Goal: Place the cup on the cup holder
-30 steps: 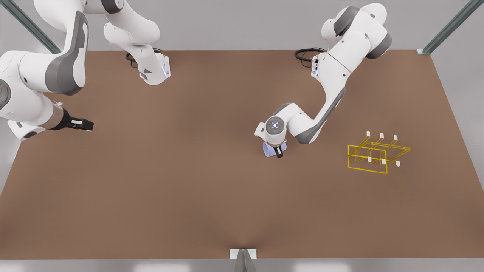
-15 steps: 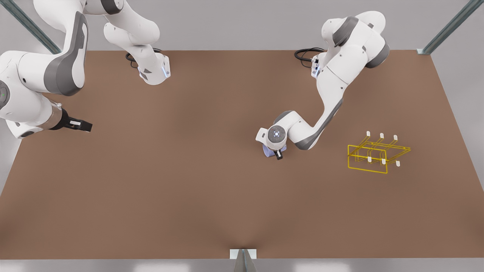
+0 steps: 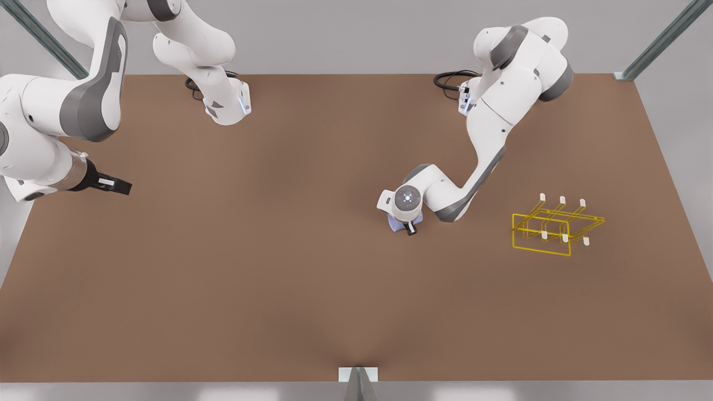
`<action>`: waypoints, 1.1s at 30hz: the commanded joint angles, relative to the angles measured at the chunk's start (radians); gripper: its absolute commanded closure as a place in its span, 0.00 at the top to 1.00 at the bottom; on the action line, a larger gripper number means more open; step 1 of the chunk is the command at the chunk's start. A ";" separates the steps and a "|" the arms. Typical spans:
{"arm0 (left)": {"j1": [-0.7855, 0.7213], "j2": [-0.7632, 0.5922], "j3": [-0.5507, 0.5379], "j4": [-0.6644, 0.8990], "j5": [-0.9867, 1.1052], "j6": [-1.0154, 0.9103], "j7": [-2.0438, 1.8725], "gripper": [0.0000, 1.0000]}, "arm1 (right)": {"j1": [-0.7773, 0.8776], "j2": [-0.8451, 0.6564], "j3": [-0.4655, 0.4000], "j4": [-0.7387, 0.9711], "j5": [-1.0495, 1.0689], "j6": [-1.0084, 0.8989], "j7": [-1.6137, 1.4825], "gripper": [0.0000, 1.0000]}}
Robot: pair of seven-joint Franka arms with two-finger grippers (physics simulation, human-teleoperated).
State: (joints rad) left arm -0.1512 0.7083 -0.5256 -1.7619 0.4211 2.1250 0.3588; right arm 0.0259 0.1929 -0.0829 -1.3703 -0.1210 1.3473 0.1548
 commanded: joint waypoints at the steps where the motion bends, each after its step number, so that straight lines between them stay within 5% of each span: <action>1: -0.008 -0.046 -0.004 0.019 0.133 -0.305 -0.012 0.82 | 0.000 -0.001 -0.001 0.000 0.000 0.000 0.023 1.00; 7: -0.025 -0.089 -0.186 0.133 0.631 -1.200 0.178 0.82 | 0.000 -0.001 0.000 0.000 0.000 0.000 0.023 1.00; 10: -0.067 -0.086 -0.189 0.023 0.885 -1.387 0.200 0.82 | 0.000 -0.001 0.000 0.000 0.000 -0.002 0.023 1.00; 14: -0.061 -0.086 -0.136 -0.186 1.093 -1.426 0.195 0.82 | 0.000 -0.001 0.000 0.000 0.000 -0.004 0.023 1.00; 20: -0.048 -0.085 0.009 -0.232 1.220 -1.358 0.184 0.82 | 0.000 -0.001 0.000 0.000 0.000 -0.004 0.023 1.00; 33: 0.116 -0.145 0.007 -0.343 1.309 -1.128 0.006 0.82 | 0.000 0.000 0.000 0.000 0.000 -0.002 0.023 1.00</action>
State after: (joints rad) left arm -0.0394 0.5640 -0.5175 -2.1039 1.7162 0.9405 0.4490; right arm 0.0260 0.1934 -0.0824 -1.3701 -0.1216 1.3450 0.1744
